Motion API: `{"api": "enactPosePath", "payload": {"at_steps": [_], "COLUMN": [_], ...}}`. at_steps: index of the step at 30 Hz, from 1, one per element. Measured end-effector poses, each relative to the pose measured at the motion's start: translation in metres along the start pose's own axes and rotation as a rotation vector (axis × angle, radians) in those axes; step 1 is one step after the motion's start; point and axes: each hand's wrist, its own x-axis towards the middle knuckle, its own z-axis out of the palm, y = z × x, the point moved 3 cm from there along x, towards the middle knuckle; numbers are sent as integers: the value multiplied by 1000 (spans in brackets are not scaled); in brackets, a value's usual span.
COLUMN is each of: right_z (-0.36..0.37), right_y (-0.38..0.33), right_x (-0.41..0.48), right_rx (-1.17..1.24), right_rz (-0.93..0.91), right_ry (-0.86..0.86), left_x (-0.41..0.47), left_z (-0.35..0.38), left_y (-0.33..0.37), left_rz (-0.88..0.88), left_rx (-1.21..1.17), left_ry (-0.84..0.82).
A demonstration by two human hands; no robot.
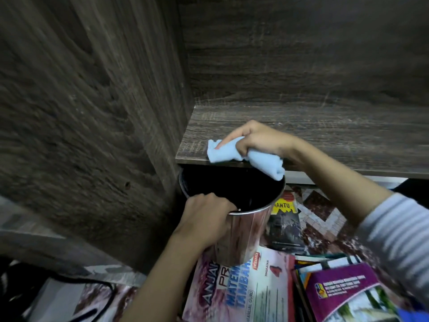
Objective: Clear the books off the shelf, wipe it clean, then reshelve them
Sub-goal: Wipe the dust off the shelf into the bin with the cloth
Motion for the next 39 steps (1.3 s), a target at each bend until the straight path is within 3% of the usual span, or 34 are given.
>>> {"api": "enactPosePath", "payload": {"at_steps": [3,9,17,29,39], "right_z": [-16,-10,10,5,4], "right_y": [3,3,-6,-6,-2], "right_x": [11,63,124,142,139], "right_rx": [179,41,-47,-268,-347], "right_rz": [32,40,126,279,202], "right_ry": [211,408,410,364,313], "left_x": [1,2,2,0,5], "left_z": [0,1,1,2,5], "left_y": [0,-1,-3,-6,-4], "left_rz": [2,22,59,87,53], "left_rx": [-1,6,27,12,25], "left_ry": [-10,-11,-10,-14,-3]}}
